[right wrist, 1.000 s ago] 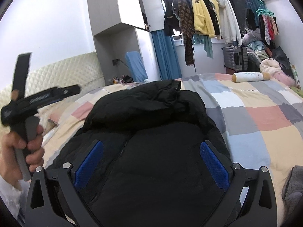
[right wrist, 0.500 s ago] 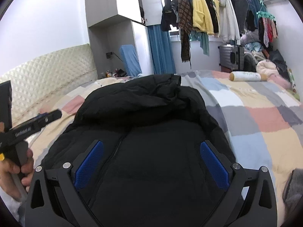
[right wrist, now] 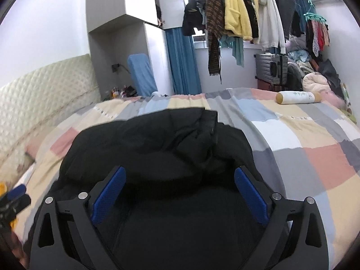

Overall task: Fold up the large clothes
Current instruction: 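Close both grippers on the hem edge of the black jacket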

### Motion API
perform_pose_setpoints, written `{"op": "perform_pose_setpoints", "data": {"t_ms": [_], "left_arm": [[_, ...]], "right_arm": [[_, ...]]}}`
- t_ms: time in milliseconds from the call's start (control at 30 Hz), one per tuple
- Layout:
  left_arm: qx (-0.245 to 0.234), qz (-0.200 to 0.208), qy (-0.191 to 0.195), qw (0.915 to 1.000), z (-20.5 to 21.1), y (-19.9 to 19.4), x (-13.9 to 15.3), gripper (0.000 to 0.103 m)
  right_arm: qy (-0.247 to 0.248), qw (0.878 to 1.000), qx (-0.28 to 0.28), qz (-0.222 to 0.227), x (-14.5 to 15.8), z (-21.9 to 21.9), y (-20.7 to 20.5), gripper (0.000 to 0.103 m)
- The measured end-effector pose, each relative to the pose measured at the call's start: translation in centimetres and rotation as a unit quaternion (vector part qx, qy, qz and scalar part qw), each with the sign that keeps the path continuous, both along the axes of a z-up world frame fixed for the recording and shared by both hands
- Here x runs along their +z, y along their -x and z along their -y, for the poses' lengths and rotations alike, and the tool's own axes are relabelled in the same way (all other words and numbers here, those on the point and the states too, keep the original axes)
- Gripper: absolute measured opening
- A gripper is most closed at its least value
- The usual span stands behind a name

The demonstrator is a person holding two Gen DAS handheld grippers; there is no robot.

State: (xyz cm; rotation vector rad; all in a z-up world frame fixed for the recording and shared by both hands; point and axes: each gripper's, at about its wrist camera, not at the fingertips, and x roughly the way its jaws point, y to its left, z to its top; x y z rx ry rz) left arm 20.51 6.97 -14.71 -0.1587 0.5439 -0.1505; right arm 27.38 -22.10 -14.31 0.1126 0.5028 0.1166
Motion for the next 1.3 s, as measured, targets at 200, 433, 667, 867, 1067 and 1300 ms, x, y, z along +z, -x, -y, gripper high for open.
{"op": "perform_pose_setpoints", "data": {"t_ms": [200,433,667,867,1067,1300], "left_arm": [[0.019,-0.01,0.0,0.9998,-0.8,-6.6,0.7,0.095],[0.041,-0.041,-0.04,0.9975,0.2,-15.5,-0.3,0.095],[0.047,-0.054,-0.071,0.9949,0.7,-20.6,-3.0,0.094],[0.041,-0.06,-0.085,0.9937,0.6,-22.3,-5.2,0.094],[0.037,-0.074,-0.082,0.9931,0.3,-23.7,-6.6,0.096],[0.038,-0.085,-0.077,0.9927,0.1,-23.8,-6.4,0.096]], "right_arm": [[0.034,0.999,0.011,0.0,-0.3,-0.8,-5.3,0.092],[0.051,0.999,0.008,-0.003,-1.5,-0.3,-10.8,0.092],[0.03,0.999,0.027,-0.033,-5.5,0.7,-14.3,0.092],[0.02,0.999,0.032,-0.032,-7.7,0.0,-15.8,0.097],[0.017,0.998,0.045,-0.05,-9.0,-0.4,-17.9,0.103],[0.039,0.994,0.047,-0.087,-9.0,-1.1,-19.0,0.103]]}}
